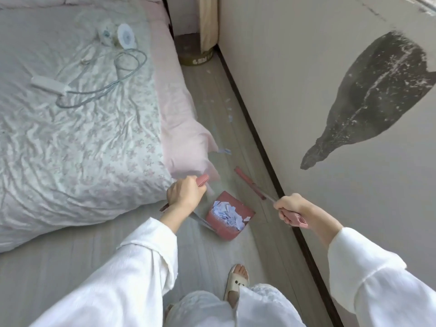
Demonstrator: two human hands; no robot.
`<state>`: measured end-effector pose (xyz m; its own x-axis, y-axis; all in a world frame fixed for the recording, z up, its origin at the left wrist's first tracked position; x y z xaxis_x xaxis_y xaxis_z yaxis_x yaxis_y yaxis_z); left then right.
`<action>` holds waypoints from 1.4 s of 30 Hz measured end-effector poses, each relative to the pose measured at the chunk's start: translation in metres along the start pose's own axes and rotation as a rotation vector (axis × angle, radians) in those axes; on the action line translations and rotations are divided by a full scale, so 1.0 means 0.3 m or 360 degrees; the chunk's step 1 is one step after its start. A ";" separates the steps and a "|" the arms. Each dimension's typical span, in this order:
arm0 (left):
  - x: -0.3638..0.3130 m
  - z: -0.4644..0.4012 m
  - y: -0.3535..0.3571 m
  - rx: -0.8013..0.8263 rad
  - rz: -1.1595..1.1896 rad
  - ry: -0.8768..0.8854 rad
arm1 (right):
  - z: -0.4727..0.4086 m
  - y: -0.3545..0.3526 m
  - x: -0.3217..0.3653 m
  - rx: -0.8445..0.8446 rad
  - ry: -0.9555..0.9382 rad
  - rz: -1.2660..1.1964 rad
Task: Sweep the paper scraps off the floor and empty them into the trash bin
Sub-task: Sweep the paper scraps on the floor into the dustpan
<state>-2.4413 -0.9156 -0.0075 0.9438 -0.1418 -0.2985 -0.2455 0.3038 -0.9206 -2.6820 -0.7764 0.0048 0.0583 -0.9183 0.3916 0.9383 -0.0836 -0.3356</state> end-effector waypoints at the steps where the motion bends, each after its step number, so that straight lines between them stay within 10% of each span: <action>1: -0.052 -0.030 0.000 0.0008 0.0018 0.0000 | -0.009 -0.042 0.013 -0.0008 -0.0017 -0.0020; 18: -0.448 -0.915 -0.290 -0.0225 0.0265 -0.0076 | -0.433 -0.441 0.779 -0.0033 -0.0224 0.0111; 42: -0.330 -2.415 -0.667 -0.0553 0.0232 -0.0471 | -1.347 -0.520 2.412 0.0045 -0.0239 0.0027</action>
<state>-2.6458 -1.6450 0.0237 0.9041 0.1688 -0.3925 -0.3917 -0.0396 -0.9193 -2.9238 -1.5842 -0.0058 0.1225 -0.8512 0.5104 0.9458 -0.0558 -0.3200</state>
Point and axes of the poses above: each hand's wrist, its own z-axis away from the middle knuckle, its own y-axis out of the palm, x = y × z, the point moved 4 cm from there along -z, towards the middle knuckle, and after that the axes turned 5 degrees about y, right-handed, at the moved point
